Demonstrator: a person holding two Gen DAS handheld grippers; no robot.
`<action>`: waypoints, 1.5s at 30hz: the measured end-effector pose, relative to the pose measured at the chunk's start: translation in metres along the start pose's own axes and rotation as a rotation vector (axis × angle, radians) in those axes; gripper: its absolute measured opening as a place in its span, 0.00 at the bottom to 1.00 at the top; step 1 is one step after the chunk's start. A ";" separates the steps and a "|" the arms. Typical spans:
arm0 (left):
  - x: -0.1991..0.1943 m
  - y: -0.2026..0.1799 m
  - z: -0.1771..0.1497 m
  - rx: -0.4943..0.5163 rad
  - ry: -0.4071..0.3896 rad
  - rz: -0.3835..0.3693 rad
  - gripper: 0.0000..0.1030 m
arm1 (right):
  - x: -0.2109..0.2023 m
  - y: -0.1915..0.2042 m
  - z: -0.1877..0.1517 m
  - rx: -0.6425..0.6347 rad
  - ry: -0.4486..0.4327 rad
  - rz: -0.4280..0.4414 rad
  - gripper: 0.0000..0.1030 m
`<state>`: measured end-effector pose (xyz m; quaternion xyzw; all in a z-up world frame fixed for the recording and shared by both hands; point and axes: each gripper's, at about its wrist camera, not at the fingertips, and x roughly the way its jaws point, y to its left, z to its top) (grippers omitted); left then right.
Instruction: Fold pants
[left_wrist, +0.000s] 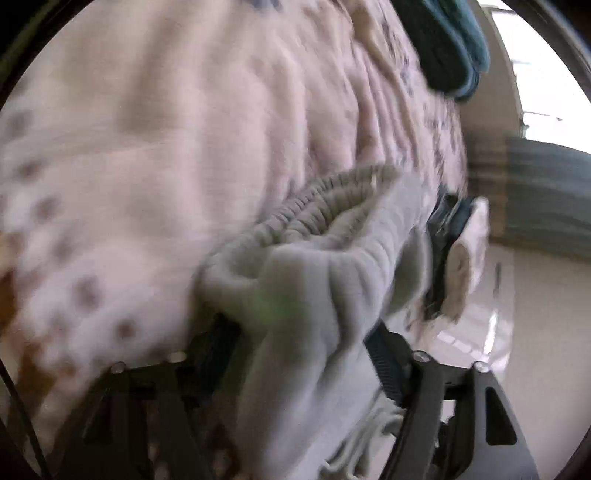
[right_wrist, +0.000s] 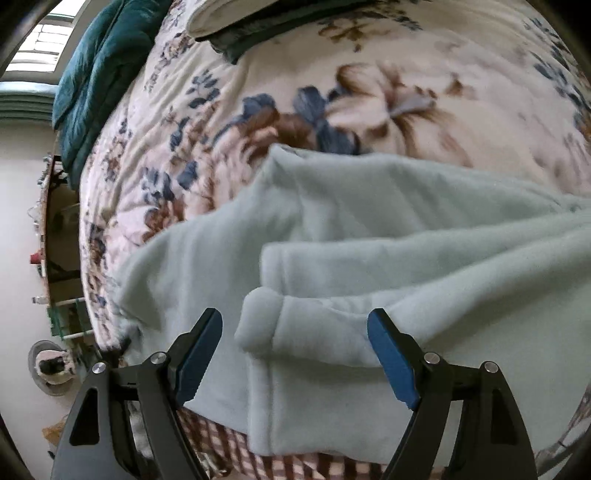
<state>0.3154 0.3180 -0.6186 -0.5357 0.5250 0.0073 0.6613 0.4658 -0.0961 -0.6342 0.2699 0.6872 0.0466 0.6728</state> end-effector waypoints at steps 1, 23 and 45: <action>0.008 0.000 0.003 -0.009 0.000 -0.006 0.76 | 0.001 -0.003 -0.003 0.002 -0.008 -0.004 0.81; -0.024 -0.203 -0.111 0.542 -0.131 -0.091 0.23 | -0.084 -0.091 -0.042 0.186 -0.210 0.146 0.81; 0.236 -0.309 -0.452 1.389 0.313 0.299 0.64 | -0.208 -0.403 -0.164 0.632 -0.358 -0.077 0.81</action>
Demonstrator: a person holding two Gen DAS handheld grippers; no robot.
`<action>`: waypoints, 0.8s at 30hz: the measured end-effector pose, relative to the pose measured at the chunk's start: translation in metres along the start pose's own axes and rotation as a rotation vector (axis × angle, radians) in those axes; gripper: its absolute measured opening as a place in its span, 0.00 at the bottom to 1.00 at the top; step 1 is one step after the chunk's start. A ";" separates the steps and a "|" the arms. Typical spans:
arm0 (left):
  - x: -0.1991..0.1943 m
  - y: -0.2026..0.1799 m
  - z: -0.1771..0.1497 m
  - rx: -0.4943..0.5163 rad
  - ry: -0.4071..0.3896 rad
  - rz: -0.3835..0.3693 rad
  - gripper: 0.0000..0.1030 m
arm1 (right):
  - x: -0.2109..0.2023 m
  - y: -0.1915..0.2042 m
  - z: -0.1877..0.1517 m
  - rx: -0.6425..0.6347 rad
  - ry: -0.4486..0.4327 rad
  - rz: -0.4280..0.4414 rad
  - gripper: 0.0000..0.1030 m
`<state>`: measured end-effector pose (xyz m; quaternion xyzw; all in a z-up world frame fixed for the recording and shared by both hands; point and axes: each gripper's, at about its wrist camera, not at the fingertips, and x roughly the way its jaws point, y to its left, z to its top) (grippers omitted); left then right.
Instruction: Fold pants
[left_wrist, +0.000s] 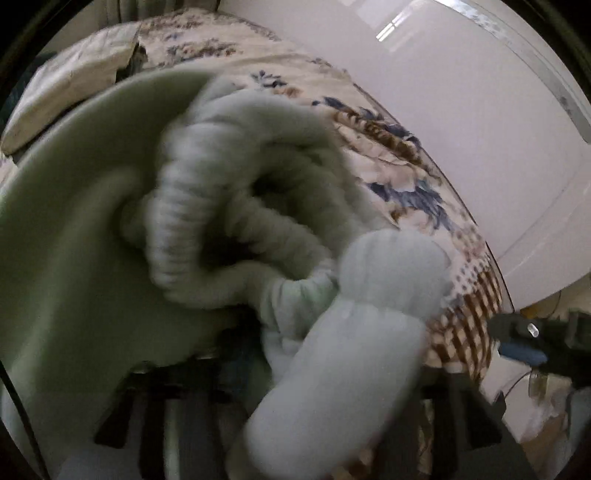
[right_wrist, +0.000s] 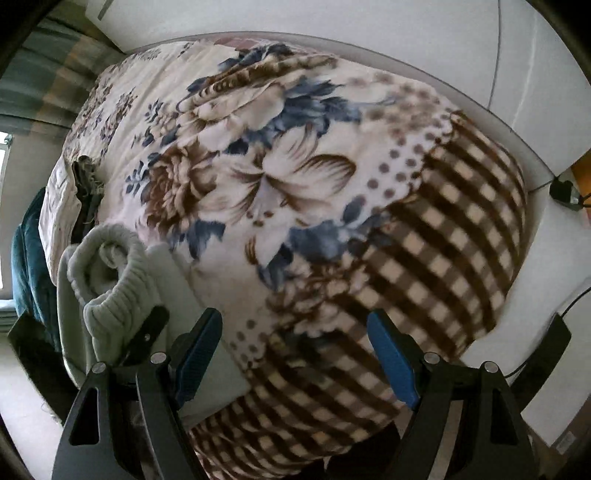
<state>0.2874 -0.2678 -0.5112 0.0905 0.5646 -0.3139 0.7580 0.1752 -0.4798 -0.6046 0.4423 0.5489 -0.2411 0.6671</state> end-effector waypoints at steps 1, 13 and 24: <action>-0.011 -0.006 -0.002 0.000 0.014 -0.022 0.81 | -0.001 0.000 0.003 -0.011 0.003 0.010 0.81; -0.123 0.093 -0.061 -0.216 0.003 0.108 0.87 | -0.004 0.136 0.002 -0.372 0.154 0.265 0.81; -0.105 0.180 -0.065 -0.427 0.031 0.214 0.87 | 0.092 0.172 -0.024 -0.291 0.197 0.170 0.64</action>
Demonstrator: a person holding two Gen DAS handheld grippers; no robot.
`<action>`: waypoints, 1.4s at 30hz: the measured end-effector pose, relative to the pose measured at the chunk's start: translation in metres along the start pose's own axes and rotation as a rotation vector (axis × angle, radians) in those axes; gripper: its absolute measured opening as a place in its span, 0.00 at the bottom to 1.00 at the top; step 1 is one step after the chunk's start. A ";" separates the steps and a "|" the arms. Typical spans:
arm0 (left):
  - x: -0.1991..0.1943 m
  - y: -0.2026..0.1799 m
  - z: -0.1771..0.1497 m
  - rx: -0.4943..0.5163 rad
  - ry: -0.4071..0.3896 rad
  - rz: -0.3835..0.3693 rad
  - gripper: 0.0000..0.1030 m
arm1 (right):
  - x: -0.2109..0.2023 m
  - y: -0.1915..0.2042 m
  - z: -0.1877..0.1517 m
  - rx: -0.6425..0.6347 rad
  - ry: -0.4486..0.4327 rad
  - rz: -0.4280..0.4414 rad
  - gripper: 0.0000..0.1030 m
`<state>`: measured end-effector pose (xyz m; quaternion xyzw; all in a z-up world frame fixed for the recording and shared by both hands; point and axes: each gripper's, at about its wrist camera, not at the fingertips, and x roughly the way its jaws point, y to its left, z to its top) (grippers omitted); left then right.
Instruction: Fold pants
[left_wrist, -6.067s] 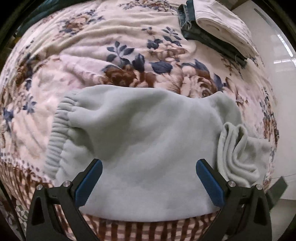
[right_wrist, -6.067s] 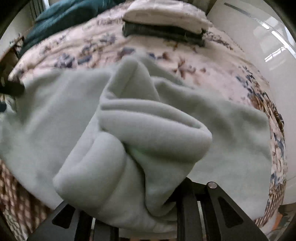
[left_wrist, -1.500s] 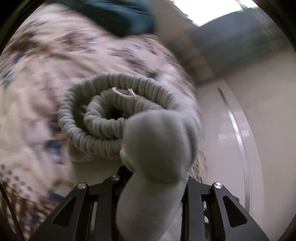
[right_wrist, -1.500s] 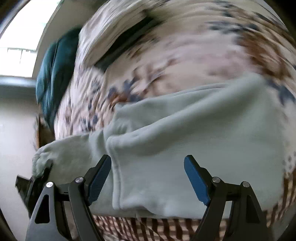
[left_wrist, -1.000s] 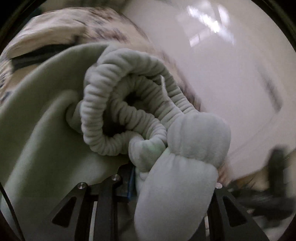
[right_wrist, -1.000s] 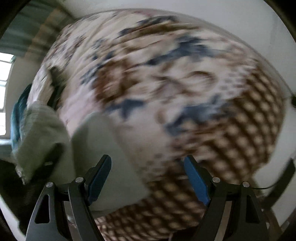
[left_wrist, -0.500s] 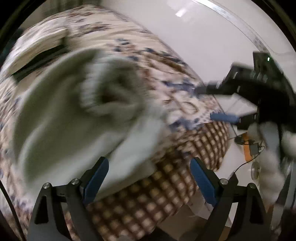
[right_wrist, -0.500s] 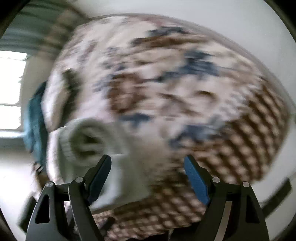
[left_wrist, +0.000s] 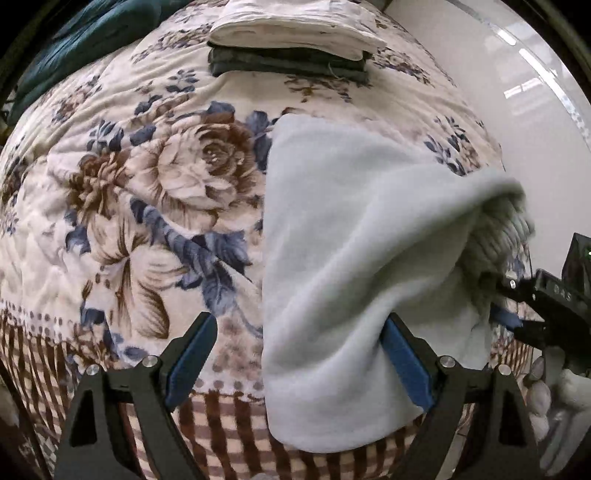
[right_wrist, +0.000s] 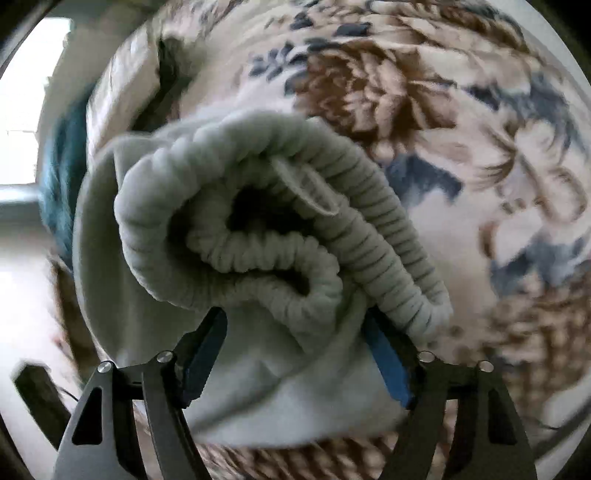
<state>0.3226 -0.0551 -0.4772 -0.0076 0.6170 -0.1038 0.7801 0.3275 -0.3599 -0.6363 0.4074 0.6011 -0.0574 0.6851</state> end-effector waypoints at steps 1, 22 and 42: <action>-0.002 -0.002 -0.002 0.009 -0.007 0.007 0.87 | -0.004 0.001 -0.002 -0.010 -0.066 -0.036 0.40; -0.021 -0.005 0.001 0.006 -0.004 -0.052 0.87 | -0.046 -0.003 -0.033 0.055 -0.170 0.028 0.19; 0.022 -0.035 0.129 0.140 0.064 -0.148 0.87 | -0.104 -0.062 -0.031 0.211 -0.064 0.098 0.76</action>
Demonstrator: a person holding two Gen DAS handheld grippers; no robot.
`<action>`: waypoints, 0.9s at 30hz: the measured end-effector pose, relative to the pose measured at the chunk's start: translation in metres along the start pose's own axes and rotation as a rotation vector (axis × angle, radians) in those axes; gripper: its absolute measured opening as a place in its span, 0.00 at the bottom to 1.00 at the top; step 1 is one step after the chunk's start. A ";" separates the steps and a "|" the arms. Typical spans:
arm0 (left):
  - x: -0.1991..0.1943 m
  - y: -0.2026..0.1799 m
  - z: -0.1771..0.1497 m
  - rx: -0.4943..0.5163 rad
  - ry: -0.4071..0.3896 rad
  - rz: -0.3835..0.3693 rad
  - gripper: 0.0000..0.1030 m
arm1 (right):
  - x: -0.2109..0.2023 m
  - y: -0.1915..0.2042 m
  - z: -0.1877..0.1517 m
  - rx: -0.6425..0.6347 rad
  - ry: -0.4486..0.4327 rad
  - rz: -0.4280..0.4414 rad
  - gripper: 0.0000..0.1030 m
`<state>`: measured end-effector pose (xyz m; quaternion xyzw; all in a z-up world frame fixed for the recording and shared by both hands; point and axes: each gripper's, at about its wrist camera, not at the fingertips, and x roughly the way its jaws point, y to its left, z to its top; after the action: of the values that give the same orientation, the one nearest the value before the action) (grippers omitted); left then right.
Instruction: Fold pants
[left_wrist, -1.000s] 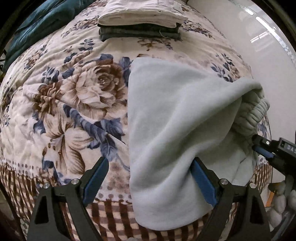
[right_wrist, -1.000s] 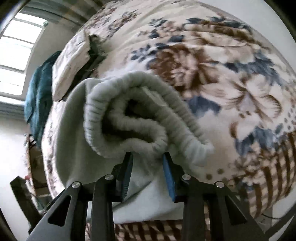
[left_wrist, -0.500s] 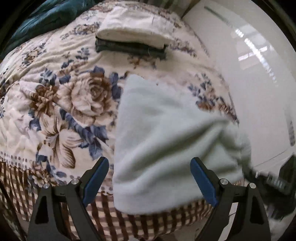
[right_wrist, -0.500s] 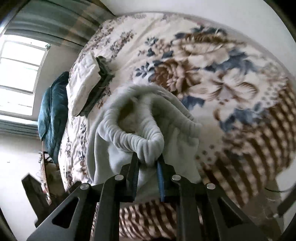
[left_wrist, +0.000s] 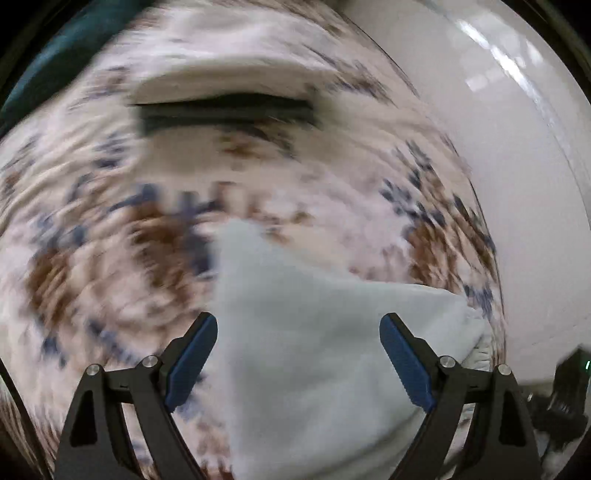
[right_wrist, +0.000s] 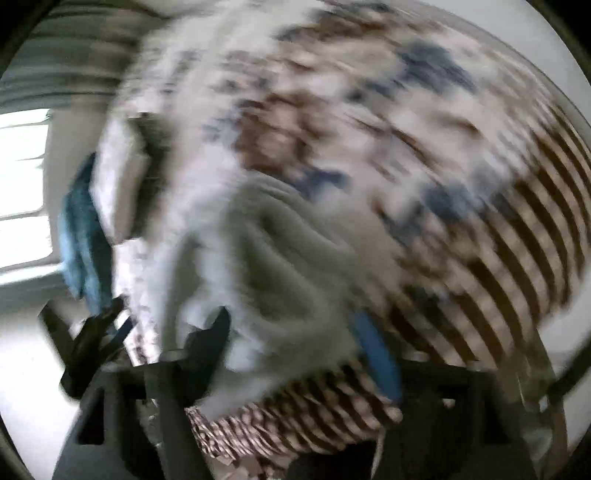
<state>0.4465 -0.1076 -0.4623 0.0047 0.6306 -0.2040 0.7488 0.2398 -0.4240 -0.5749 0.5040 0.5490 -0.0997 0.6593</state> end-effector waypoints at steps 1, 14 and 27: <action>0.015 -0.006 0.010 0.039 0.052 -0.004 0.87 | 0.005 0.008 0.005 -0.028 0.006 0.018 0.76; 0.057 0.006 0.033 0.064 0.163 0.055 0.87 | 0.043 -0.017 0.035 -0.022 0.091 -0.037 0.65; 0.047 0.031 -0.026 -0.075 0.158 0.026 0.87 | 0.069 -0.065 -0.057 0.302 0.089 0.360 0.09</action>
<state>0.4377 -0.0866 -0.5194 0.0010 0.6947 -0.1696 0.6990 0.1857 -0.3813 -0.6615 0.6905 0.4579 -0.0392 0.5586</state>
